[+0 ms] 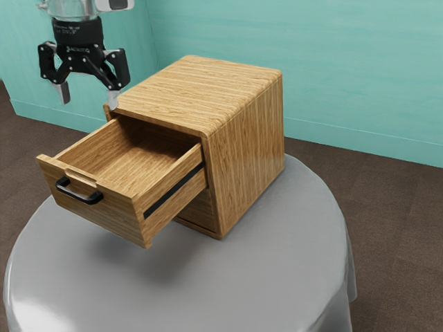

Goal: Push the drawer handle with one arm to close the drawer

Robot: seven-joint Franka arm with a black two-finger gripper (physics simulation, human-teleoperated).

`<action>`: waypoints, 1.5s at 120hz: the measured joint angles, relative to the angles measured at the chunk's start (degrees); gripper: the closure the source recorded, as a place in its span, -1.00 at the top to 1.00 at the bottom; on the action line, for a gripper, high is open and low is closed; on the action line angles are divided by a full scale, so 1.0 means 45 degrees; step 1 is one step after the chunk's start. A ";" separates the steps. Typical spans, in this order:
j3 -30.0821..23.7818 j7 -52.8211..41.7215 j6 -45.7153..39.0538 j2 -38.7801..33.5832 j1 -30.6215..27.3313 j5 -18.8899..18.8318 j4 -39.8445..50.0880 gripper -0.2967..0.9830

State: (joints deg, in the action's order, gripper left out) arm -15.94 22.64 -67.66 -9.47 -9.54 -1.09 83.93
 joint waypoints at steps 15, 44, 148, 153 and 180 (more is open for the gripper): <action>0.0355 -0.0029 -0.1661 -0.0292 -0.0083 0.0117 0.0468 0.54; 0.2120 0.0470 -0.1163 -0.0969 0.1345 -0.0088 0.0299 0.54; 0.2748 0.0165 -0.9877 -0.8438 0.0617 -0.0539 1.4190 -0.66; 0.2734 0.0080 -1.0153 -0.8419 0.0616 -0.0516 1.4273 -0.66; 0.2722 -0.0466 -1.1205 -0.7804 0.0616 -0.0457 1.4405 -0.68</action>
State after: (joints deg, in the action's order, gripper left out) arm -3.69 20.54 -118.08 -44.59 -6.77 -3.15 148.75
